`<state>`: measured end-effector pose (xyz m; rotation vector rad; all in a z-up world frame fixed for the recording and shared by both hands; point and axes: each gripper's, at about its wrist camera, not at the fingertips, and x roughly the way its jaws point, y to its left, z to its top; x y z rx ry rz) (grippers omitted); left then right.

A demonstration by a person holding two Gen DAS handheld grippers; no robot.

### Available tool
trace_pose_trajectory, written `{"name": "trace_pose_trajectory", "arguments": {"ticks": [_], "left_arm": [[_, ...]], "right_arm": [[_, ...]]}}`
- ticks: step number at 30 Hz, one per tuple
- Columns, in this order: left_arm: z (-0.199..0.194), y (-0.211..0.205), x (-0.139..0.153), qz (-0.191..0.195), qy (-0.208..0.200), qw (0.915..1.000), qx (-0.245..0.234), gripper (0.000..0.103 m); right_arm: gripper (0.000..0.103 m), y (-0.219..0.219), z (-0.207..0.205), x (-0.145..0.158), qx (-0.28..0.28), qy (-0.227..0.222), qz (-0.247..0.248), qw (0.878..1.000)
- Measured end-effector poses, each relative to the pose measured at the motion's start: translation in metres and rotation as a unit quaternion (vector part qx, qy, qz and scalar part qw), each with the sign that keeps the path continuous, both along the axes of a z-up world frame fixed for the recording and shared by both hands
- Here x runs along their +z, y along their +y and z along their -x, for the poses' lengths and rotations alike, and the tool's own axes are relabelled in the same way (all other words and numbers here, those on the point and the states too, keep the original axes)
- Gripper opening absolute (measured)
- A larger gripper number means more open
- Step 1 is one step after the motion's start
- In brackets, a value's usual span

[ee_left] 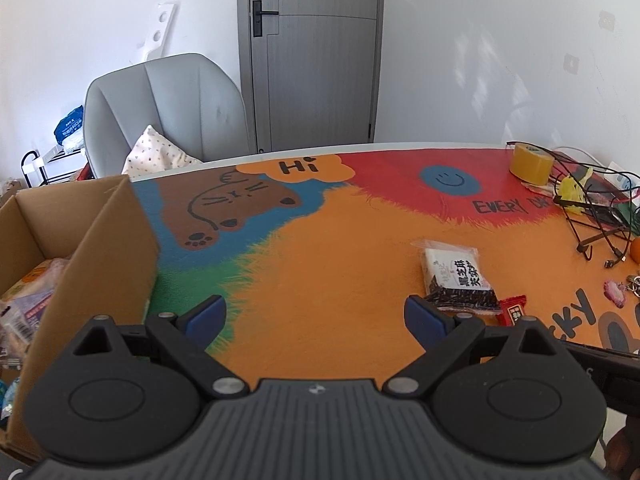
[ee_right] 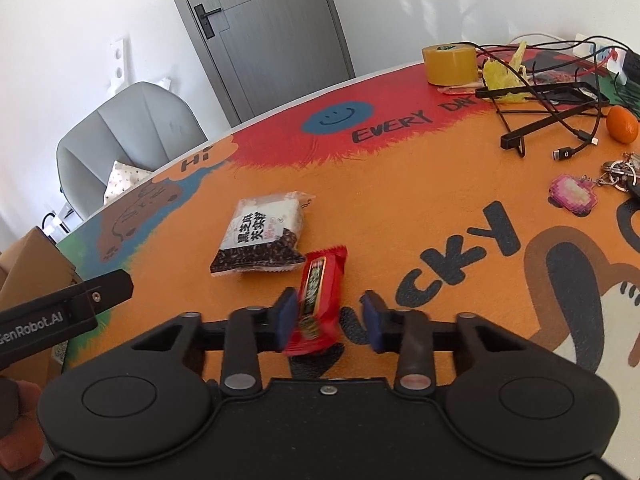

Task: Organize snacks
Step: 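Grasp the white sesame snack pack with the left gripper while the right grasps the red candy bar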

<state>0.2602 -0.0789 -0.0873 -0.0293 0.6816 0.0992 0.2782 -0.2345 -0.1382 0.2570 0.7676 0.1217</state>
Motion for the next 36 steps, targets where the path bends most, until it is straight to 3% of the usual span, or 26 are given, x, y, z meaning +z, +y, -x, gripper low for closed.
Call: {"name": "trace_pose_trajectory", "arguments": {"ticks": [19, 25, 36], "left_arm": [[-0.035, -0.068, -0.012, -0.02, 0.013, 0.9978, -0.062, 0.095], [-0.055, -0.082, -0.02, -0.018, 0.02, 0.9974, -0.066, 0.095], [-0.073, -0.09, -0.042, -0.02, 0.032, 0.997, -0.067, 0.094]], "right_arm": [[0.024, -0.071, 0.0, -0.003, -0.069, -0.011, -0.007, 0.998], [0.034, -0.078, -0.004, -0.002, -0.072, -0.017, -0.001, 0.997], [0.041, -0.074, -0.014, -0.004, -0.066, -0.024, 0.019, 0.997]]}}
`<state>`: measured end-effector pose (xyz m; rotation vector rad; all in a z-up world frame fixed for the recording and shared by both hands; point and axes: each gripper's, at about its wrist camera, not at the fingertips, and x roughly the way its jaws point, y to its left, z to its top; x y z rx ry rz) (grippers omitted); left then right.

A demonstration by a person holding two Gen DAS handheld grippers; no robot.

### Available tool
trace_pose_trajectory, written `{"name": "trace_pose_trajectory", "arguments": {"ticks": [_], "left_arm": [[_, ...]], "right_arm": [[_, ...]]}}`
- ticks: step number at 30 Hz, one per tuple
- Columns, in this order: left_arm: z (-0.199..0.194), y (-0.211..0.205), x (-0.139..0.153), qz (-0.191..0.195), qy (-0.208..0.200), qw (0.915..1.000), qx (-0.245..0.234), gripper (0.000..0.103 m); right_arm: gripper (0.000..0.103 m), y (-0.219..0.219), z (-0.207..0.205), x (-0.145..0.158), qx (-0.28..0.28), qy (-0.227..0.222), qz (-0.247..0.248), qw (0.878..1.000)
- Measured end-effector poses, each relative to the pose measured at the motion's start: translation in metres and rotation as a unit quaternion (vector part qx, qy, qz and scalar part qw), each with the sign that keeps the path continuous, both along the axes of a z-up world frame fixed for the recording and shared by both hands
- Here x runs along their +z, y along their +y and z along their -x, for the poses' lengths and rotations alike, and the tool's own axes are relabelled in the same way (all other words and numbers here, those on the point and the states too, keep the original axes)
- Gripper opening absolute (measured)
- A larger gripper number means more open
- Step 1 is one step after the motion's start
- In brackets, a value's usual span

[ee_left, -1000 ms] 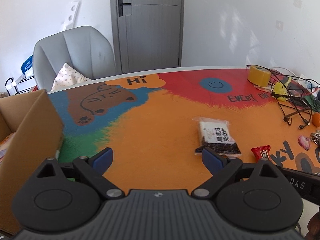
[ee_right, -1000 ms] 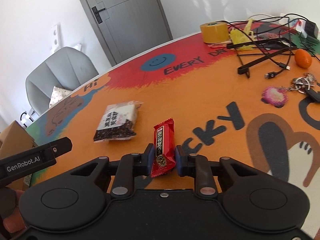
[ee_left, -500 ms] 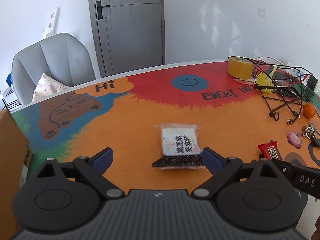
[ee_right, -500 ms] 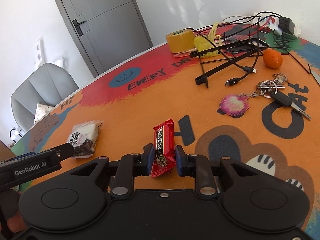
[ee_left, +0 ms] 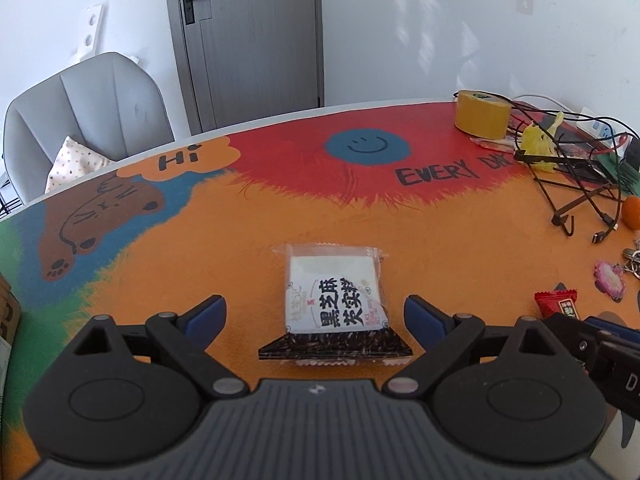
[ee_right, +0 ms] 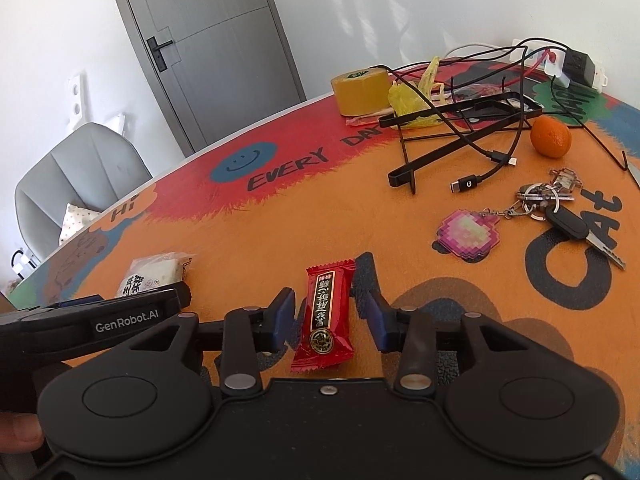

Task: Organize snacks
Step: 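Grasp the white sesame snack pack with the left gripper while the right grasps the red candy bar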

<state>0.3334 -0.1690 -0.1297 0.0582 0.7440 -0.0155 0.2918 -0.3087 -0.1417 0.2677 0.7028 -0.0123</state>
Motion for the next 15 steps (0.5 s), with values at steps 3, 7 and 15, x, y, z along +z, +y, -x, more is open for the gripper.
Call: {"name": "trace_pose_trajectory", "arguments": {"ticks": [3, 7, 15], "left_arm": [[0.0, 0.0, -0.004, -0.005, 0.001, 1.0, 0.002, 0.09], [0.005, 0.004, -0.002, 0.012, -0.004, 0.9999, 0.0, 0.067], [0.022, 0.016, 0.007, 0.015, -0.011, 0.9998, 0.001, 0.059]], "right_arm": [[0.041, 0.004, -0.001, 0.0, -0.002, -0.002, 0.012, 1.0], [0.042, 0.012, -0.001, -0.001, -0.006, -0.002, 0.036, 0.999], [0.023, 0.022, 0.005, 0.001, 0.002, -0.001, 0.055, 0.998]]}}
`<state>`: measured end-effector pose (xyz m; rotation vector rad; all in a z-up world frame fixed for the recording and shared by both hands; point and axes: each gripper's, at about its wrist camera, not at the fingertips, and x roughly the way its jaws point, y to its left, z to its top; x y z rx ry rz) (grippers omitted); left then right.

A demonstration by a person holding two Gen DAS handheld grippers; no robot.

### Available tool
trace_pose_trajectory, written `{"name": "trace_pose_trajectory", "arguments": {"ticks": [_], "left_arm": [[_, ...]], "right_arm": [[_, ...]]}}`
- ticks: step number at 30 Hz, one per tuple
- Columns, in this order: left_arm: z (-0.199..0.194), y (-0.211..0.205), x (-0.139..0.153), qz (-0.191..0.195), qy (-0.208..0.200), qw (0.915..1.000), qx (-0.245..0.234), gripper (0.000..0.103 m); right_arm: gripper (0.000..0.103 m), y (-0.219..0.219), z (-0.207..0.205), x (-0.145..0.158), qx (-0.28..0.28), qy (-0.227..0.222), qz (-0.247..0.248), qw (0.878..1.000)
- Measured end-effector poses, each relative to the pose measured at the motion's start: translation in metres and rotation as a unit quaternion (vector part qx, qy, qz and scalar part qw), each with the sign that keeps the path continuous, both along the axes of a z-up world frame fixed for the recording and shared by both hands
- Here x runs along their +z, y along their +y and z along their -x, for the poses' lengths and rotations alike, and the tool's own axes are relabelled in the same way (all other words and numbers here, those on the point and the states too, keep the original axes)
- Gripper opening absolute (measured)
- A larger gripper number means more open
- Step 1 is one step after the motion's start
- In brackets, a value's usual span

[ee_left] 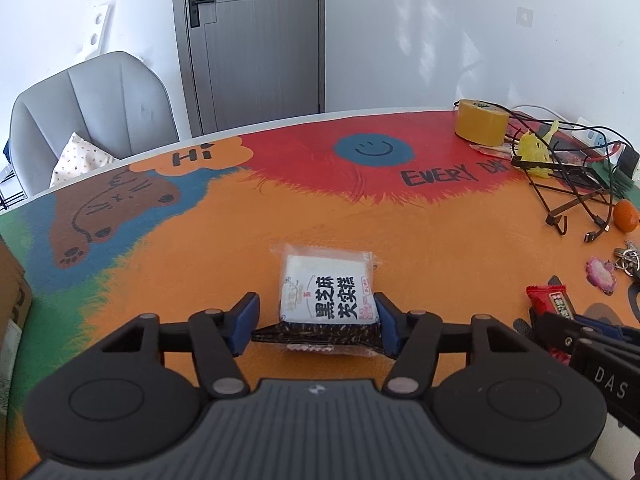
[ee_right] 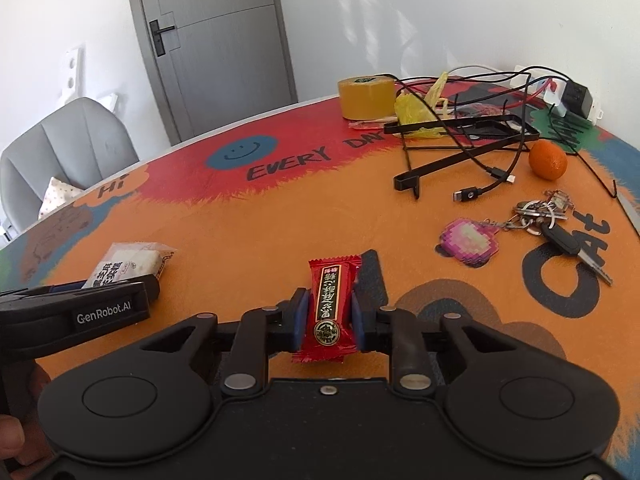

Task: Organize snacks
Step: 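Grasp the white sesame snack pack with the left gripper while the right grasps the red candy bar, then carry the sesame snack pack and red candy bar over the cardboard box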

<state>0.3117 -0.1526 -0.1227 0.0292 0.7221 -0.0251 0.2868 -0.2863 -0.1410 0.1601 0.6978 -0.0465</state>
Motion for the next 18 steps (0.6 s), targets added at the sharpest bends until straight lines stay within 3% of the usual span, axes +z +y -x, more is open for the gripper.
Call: {"name": "trace_pose_trajectory", "arguments": {"ticks": [7, 9, 18], "left_arm": [[0.021, 0.021, 0.018, 0.012, -0.017, 0.9997, 0.01, 0.051], [0.028, 0.027, 0.023, 0.016, -0.02, 0.9996, 0.011, 0.042], [0.055, 0.051, 0.038, 0.025, -0.037, 0.9988, 0.018, 0.041]], "right_arm": [[0.023, 0.015, 0.014, 0.011, 0.013, -0.012, -0.019, 1.0], [0.023, 0.02, 0.017, 0.017, 0.017, -0.02, -0.018, 0.999], [0.023, 0.041, 0.034, 0.032, 0.031, -0.041, -0.022, 0.998]]}}
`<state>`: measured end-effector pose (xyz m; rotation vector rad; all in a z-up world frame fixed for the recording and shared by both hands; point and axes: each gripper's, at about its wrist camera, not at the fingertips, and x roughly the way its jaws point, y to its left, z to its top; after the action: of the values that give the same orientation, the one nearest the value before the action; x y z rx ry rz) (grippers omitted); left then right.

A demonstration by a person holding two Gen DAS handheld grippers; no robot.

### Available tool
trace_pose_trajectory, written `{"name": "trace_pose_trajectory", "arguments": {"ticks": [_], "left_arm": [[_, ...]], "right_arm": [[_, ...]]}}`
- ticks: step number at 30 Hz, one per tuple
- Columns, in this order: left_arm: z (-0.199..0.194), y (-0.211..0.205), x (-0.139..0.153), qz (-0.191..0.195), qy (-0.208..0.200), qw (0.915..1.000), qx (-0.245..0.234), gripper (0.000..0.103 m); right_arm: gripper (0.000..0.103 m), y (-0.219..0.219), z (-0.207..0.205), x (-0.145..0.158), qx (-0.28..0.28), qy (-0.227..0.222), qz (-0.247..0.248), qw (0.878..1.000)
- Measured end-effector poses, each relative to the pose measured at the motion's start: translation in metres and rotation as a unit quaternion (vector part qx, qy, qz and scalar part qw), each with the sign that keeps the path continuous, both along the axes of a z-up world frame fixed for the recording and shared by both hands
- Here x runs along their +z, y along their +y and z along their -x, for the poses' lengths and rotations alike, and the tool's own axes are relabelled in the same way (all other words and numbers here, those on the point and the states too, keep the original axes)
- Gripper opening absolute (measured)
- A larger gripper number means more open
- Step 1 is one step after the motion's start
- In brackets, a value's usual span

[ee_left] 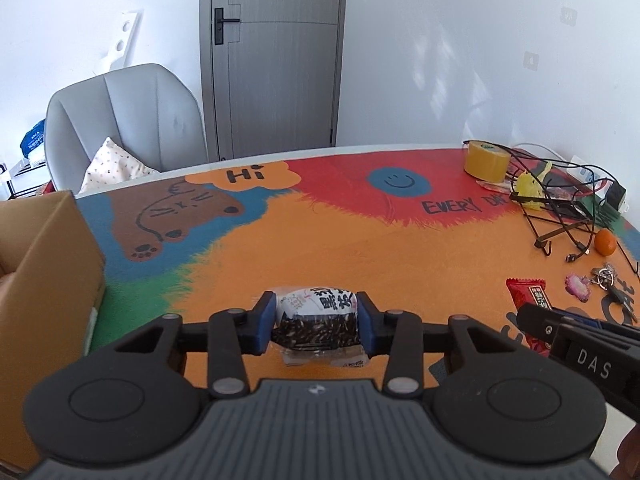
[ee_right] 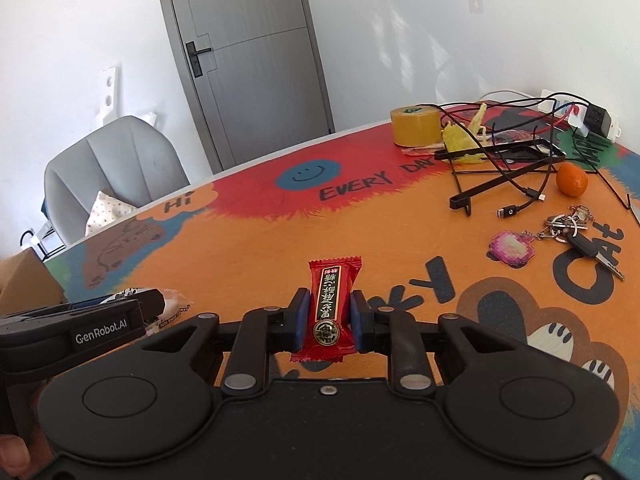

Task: Organize snacks
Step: 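Carry the sesame snack pack and red candy bar over the cardboard box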

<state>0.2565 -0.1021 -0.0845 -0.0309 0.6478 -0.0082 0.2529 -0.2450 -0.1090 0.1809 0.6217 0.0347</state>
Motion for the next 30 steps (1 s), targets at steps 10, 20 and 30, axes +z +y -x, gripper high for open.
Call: {"name": "trace_pose_trajectory", "arguments": {"ticks": [10, 20, 30], "left_arm": [[0.027, 0.025, 0.035, 0.005, -0.043, 0.9989, 0.019, 0.041], [0.053, 0.056, 0.067, 0.008, -0.097, 0.9935, 0.06, 0.04], [0.072, 0.097, 0.081, 0.003, -0.116, 0.9878, 0.104, 0.04]], "right_arm": [[0.023, 0.024, 0.011, 0.019, 0.025, -0.026, -0.013, 0.999], [0.023, 0.053, 0.013, 0.039, 0.065, -0.054, -0.021, 0.996], [0.023, 0.094, 0.013, 0.055, 0.113, -0.073, -0.026, 0.991]]}}
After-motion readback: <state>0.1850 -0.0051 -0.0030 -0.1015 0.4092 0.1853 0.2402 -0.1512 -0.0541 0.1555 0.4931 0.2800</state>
